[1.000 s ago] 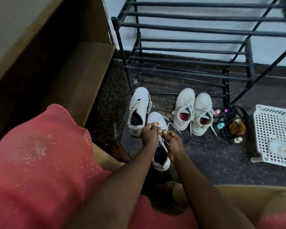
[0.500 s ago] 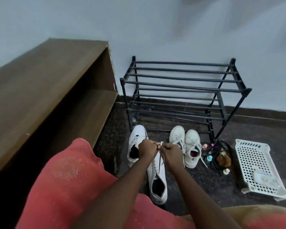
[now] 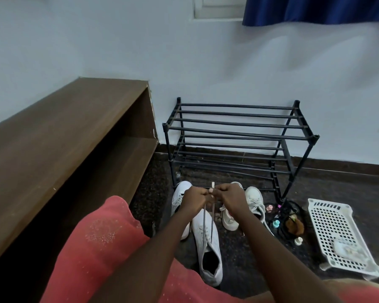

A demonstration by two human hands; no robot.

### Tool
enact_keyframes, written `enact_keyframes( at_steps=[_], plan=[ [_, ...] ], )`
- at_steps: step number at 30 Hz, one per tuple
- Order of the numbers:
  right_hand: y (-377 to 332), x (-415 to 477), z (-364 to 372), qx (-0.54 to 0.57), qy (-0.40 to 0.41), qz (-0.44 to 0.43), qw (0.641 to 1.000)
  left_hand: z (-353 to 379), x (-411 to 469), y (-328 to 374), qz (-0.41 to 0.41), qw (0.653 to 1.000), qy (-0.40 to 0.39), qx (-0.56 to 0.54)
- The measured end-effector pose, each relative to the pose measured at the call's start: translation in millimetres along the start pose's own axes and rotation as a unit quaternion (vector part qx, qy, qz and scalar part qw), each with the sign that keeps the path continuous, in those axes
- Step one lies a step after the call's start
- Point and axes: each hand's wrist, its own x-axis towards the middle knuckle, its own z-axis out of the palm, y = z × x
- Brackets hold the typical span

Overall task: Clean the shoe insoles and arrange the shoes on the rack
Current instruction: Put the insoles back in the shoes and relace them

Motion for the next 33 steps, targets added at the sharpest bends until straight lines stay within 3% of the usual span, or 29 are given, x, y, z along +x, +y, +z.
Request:
enact_keyframes(
  at_steps=[9, 13, 16, 19, 21, 23, 25, 27, 29, 31, 33],
  plan=[
    [-3.4, -8.3, 1.2, -0.064, -0.022, -0.008, 0.998, -0.9, -0.3, -11.7, -0.070, 0.966, 0.023, -0.248],
    [-4.1, -7.1, 3.2, 0.011, -0.020, 0.017, 1.000, -3.9, 3.1, -14.7, -0.087, 0.952, 0.009, -0.294],
    [-0.9, 2.3, 7.1, -0.070, -0.002, -0.015, 0.997, -10.2, 3.1, -20.3, -0.036, 0.973, -0.017, -0.228],
    [-9.1, 6.2, 10.0, -0.225, -0.058, -0.046, 0.971, -12.6, 3.4, -23.0, 0.045, 0.998, 0.002, -0.047],
    [-14.2, 9.3, 12.7, -0.258, -0.093, -0.033, 0.961, -10.9, 3.2, -22.2, 0.091, 0.994, 0.038, 0.041],
    [-12.3, 14.0, 14.0, -0.199, -0.110, 0.006, 0.974, -7.5, 3.7, -21.9, 0.114, 0.990, 0.062, 0.053],
    [-5.0, 17.1, 12.8, -0.038, -0.116, 0.076, 0.990, -6.1, 5.9, -24.9, 0.128, 0.989, 0.058, 0.050],
    [3.4, 18.3, 11.1, 0.103, -0.118, 0.130, 0.979, -6.3, 7.3, -30.3, 0.162, 0.983, 0.040, 0.075],
    [9.5, 17.4, 9.6, 0.159, -0.129, 0.147, 0.968, -7.9, 7.0, -33.3, 0.188, 0.978, 0.028, 0.081],
    [11.7, 16.3, 8.7, 0.193, -0.131, 0.150, 0.961, -5.2, 6.9, -31.8, 0.175, 0.984, 0.031, -0.001],
    [16.3, 18.8, 8.6, 0.214, -0.119, 0.152, 0.958, -1.4, 4.8, -23.4, 0.107, 0.980, 0.047, -0.159]
  ],
)
